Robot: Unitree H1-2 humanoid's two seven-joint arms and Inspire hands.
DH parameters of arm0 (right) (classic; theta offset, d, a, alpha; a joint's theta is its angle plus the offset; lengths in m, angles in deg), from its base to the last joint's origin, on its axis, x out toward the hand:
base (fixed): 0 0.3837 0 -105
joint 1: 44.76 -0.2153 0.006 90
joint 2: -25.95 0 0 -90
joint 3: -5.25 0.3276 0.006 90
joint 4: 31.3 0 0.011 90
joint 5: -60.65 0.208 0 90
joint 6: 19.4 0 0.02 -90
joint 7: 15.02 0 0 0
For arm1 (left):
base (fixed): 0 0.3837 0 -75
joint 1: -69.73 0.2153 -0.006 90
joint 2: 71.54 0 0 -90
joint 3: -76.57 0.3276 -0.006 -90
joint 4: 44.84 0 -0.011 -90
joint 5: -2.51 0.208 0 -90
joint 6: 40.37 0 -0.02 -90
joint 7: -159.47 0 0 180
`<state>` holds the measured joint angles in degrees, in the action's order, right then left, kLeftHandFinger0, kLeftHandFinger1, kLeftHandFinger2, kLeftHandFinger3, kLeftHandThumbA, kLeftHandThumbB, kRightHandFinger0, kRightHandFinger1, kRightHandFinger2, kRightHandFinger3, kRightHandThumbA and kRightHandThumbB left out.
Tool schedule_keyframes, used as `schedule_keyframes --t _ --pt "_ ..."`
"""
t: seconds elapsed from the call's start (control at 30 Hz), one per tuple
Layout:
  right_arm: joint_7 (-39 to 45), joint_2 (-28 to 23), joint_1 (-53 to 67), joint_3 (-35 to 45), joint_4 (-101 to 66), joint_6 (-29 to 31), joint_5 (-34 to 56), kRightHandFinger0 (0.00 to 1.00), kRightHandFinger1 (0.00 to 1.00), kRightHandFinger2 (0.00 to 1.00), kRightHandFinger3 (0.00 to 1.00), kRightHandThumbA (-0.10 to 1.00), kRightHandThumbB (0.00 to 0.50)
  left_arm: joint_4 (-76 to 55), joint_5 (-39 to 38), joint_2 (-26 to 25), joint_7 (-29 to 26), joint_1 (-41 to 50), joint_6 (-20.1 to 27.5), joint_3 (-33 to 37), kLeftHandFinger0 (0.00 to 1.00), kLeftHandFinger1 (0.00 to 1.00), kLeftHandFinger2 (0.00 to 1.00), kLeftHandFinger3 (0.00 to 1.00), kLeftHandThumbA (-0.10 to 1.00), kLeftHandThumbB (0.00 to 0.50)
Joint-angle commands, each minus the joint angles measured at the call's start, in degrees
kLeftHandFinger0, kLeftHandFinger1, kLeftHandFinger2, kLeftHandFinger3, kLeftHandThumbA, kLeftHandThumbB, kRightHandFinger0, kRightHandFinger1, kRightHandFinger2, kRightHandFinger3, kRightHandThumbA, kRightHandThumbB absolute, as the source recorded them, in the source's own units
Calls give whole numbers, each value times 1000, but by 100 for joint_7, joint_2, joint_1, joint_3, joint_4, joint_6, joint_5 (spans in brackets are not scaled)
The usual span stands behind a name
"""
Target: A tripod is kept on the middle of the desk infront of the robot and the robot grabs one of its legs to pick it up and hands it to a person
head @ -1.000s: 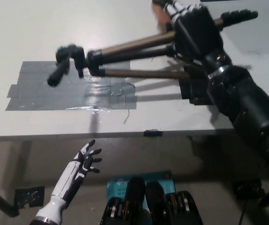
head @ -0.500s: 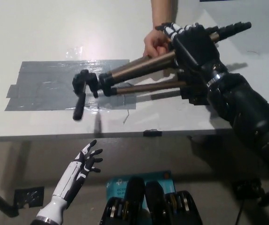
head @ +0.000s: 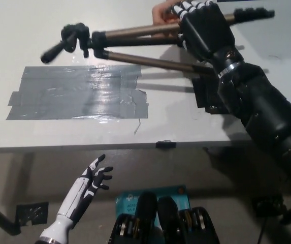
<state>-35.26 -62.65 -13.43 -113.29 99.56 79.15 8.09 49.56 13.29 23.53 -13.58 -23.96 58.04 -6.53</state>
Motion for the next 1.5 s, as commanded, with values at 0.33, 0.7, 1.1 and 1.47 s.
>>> schedule_keyframes --t 0.33,0.7,1.1,1.47 --pt "5201 -1622 92 696 -5055 -2542 4015 1000 1000 1000 1000 908 500 -235 -87 -85 85 33 31 1 700 812 866 1000 1000 95" --pt "4057 -2129 771 2158 -7184 -2960 5273 1000 1000 1000 1000 1000 500 -175 -54 -46 -14 99 170 -19 706 829 915 1000 1000 139" --pt "2719 -2321 4142 2946 -9481 -2848 6185 1000 1000 1000 1000 995 451 12 -46 -57 -64 19 410 -32 1000 1000 1000 1000 1000 134" --pt "2022 363 5709 2148 -6056 -195 5083 1000 1000 1000 1000 950 278 197 -125 12 -205 285 672 -144 1000 1000 1000 1000 1000 180"
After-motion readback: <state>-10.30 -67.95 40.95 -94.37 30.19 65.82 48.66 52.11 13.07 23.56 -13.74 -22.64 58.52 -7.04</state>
